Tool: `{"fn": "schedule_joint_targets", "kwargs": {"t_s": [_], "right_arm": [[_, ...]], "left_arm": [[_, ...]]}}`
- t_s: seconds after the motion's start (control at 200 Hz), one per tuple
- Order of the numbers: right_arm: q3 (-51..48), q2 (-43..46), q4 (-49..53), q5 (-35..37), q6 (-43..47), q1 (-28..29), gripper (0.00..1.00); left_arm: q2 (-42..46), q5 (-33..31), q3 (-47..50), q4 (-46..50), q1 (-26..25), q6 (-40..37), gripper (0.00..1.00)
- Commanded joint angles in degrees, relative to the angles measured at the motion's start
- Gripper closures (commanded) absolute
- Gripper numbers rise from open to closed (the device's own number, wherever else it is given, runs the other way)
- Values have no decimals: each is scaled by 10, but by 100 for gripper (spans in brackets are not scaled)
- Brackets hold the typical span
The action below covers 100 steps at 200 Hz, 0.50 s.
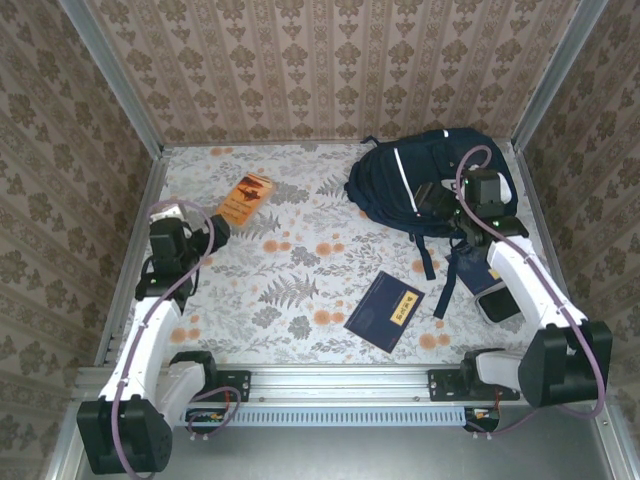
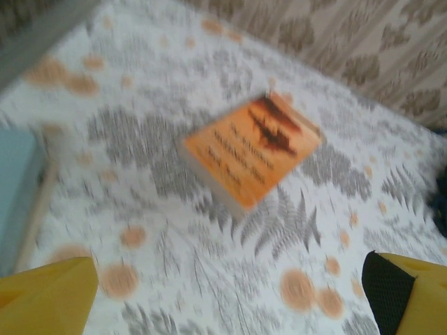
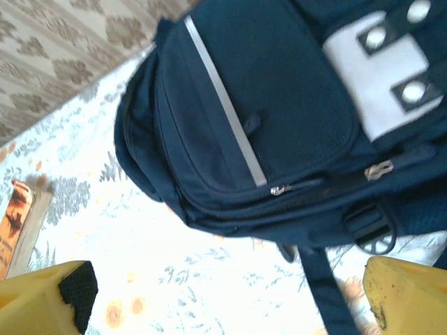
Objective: Pack the student bag
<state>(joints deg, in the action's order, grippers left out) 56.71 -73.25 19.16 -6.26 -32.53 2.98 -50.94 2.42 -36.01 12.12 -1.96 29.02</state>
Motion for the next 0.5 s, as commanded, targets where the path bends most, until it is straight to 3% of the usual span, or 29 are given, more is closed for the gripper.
{"fn": "schedule_joint_targets", "kwargs": {"t_s": [0.0, 0.16, 0.495], "right_arm": [[43, -49, 58, -33, -36, 9, 1], [116, -143, 71, -7, -34, 30, 2], [388, -405, 113, 51, -10, 73, 6]], "left_arm": [[-3, 70, -30, 89, -2, 77, 0], [-15, 126, -31, 65, -9, 84, 0], [-70, 136, -65, 86, -73, 40, 0]]}}
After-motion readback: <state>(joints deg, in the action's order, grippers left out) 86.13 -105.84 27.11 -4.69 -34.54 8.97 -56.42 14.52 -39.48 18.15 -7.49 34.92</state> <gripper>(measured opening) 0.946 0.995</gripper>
